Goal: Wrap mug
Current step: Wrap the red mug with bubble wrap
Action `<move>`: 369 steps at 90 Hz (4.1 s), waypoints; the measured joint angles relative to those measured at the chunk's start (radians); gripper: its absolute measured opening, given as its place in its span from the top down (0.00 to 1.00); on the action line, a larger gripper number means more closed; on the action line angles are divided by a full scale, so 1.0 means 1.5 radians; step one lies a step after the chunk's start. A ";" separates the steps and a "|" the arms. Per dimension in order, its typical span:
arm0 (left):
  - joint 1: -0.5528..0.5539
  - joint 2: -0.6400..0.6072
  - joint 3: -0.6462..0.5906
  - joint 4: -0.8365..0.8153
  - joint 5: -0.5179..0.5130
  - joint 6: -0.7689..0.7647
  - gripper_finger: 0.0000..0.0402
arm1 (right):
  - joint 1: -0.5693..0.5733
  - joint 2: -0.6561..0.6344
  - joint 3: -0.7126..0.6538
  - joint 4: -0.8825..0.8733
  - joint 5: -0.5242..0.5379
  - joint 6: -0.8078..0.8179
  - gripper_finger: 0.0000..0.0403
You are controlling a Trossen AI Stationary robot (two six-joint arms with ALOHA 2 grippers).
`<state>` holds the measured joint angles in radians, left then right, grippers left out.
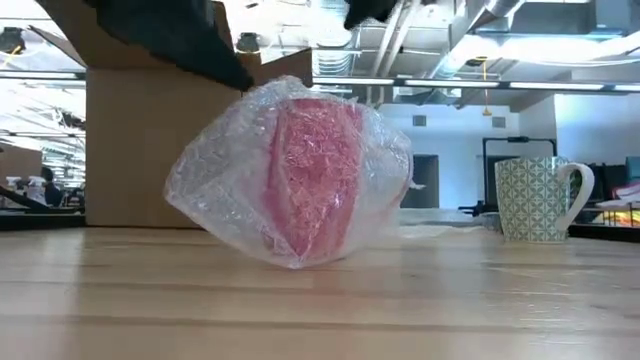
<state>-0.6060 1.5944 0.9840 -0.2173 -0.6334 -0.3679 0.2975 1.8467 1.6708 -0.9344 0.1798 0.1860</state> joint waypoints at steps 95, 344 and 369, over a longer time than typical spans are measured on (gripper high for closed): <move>0.066 0.028 -0.003 0.057 0.032 0.001 0.86 | -0.189 -0.134 -0.496 0.697 -0.174 0.150 1.00; 0.058 0.014 0.035 -0.143 0.107 -0.060 0.86 | -0.052 0.147 -0.012 0.154 -0.133 -0.050 1.00; 0.054 0.014 0.035 -0.142 0.105 -0.065 0.86 | -0.038 0.125 0.061 0.096 -0.116 -0.037 1.00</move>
<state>-0.5243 1.6150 1.0370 -0.4304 -0.4758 -0.4660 0.2408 2.0338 1.7622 -0.7898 0.0063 0.1303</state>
